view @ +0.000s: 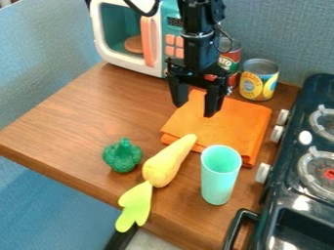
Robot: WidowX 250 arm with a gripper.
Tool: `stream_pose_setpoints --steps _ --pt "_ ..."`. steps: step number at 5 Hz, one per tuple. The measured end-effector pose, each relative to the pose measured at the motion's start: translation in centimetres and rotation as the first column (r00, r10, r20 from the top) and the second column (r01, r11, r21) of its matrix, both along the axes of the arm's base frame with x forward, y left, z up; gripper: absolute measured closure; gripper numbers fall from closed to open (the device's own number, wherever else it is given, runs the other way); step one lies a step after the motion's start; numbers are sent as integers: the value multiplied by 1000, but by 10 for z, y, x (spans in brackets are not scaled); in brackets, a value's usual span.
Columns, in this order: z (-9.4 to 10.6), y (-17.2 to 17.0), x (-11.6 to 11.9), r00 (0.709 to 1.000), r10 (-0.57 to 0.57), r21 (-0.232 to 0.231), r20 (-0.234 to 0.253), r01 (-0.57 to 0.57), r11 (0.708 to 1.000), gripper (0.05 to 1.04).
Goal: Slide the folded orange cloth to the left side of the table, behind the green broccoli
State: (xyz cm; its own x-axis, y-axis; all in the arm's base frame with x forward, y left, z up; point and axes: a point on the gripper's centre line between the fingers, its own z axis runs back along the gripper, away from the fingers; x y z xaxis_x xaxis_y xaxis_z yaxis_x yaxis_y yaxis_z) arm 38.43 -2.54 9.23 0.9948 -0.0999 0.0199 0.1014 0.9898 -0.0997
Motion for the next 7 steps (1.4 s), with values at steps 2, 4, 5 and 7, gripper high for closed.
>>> stream_pose_setpoints --steps 2,4,5,7 --pt "-24 -1 10 999 -27 -1 -34 27 1000 83" --pt "-31 -18 28 998 -52 15 41 51 999 83" --pt "-48 -17 27 999 -28 19 31 27 999 83" --pt "-62 -12 38 993 69 53 95 -74 996 83"
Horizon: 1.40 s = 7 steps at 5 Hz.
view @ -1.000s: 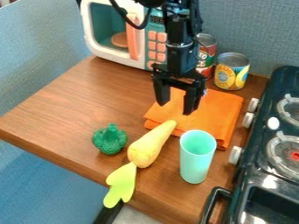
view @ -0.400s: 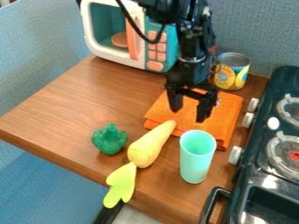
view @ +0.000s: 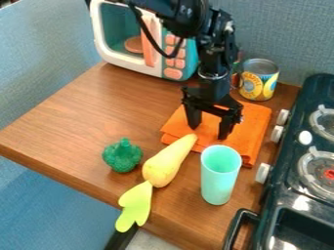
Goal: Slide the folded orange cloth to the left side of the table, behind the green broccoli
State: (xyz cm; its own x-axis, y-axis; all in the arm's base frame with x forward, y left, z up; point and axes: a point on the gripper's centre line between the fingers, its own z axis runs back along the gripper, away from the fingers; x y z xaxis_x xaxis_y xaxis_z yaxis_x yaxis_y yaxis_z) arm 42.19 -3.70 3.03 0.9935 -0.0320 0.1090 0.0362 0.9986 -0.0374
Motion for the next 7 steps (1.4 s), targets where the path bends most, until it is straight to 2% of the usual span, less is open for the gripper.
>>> stream_pose_setpoints --steps 1,2,3,4,5,6,7 --pt "-1 1 3 1000 15 12 -7 -14 1000 83" --pt "-7 12 -5 995 95 71 -37 -92 993 83" --pt "-8 30 -13 976 210 162 -55 -199 967 83" --pt "-2 61 -22 957 272 252 -97 -241 937 83" --pt "0 113 -22 926 363 278 -103 -324 904 83" --pt "0 127 -12 928 356 277 -109 -315 908 83" --pt "0 142 -4 927 349 279 -140 -302 912 83"
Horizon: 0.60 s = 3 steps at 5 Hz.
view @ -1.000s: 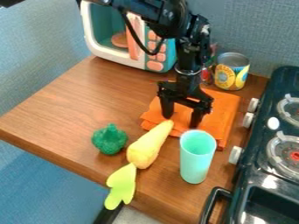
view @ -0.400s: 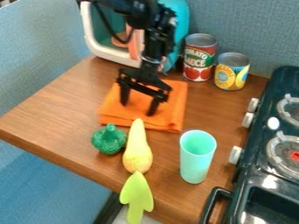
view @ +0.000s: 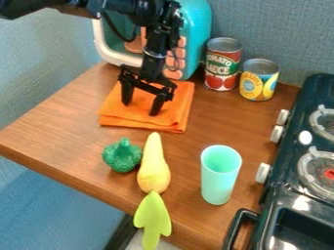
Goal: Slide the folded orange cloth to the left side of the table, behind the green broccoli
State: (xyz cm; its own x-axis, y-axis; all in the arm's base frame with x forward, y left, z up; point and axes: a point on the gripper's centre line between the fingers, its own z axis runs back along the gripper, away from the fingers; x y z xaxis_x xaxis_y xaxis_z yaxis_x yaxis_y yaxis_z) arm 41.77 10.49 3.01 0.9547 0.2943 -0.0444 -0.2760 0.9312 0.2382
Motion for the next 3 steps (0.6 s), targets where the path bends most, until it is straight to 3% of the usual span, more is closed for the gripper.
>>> stream_pose_setpoints --steps 1,2,3 --pt "0 11 2 995 -27 10 -94 28 1000 83" --pt "1 27 -12 976 -16 -12 -216 14 1000 83" --pt "-2 58 -43 949 84 -50 -305 -104 993 83"
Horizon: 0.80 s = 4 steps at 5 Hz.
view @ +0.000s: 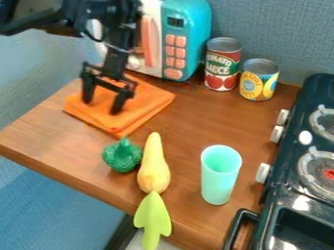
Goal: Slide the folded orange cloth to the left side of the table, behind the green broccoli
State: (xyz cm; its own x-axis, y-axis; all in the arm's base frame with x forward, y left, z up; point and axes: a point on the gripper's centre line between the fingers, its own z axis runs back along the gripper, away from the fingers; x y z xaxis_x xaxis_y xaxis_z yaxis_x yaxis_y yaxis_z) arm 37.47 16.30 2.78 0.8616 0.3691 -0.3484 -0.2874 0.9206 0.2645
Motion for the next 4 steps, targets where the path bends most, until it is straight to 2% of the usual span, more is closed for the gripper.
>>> stream_pose_setpoints --steps 1,2,3,4 --pt "-1 13 -20 996 71 -37 -47 -73 997 83" --pt "-1 13 -22 999 47 -57 -27 -49 997 83" --pt "-1 8 -16 998 -25 -86 64 31 996 83" --pt "15 -8 -5 968 -132 -104 215 157 982 83"
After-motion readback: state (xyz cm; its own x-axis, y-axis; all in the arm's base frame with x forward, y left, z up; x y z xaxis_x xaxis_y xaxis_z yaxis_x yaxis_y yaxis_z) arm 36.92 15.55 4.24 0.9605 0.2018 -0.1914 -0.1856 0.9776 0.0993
